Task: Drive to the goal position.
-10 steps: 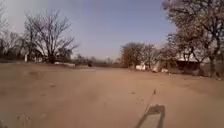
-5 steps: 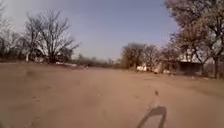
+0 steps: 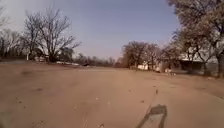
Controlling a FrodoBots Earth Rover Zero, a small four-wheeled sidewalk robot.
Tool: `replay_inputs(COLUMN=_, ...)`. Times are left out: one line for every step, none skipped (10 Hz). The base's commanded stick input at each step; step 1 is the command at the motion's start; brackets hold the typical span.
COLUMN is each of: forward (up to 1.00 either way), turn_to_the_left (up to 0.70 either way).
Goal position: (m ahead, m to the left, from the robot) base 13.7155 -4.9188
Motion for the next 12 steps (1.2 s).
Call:
replay_inputs(forward=0.7, turn_to_the_left=0.0)
replay_inputs(forward=0.7, turn_to_the_left=0.0)
replay_inputs(forward=0.7, turn_to_the_left=0.0)
replay_inputs(forward=0.7, turn_to_the_left=0.0)
replay_inputs(forward=0.7, turn_to_the_left=0.0)
replay_inputs(forward=0.7, turn_to_the_left=0.0)
replay_inputs(forward=0.7, turn_to_the_left=0.0)
replay_inputs(forward=0.7, turn_to_the_left=0.0)
replay_inputs(forward=0.7, turn_to_the_left=0.0)
replay_inputs(forward=0.7, turn_to_the_left=0.0)
replay_inputs(forward=0.7, turn_to_the_left=0.0)
replay_inputs(forward=0.7, turn_to_the_left=0.0)
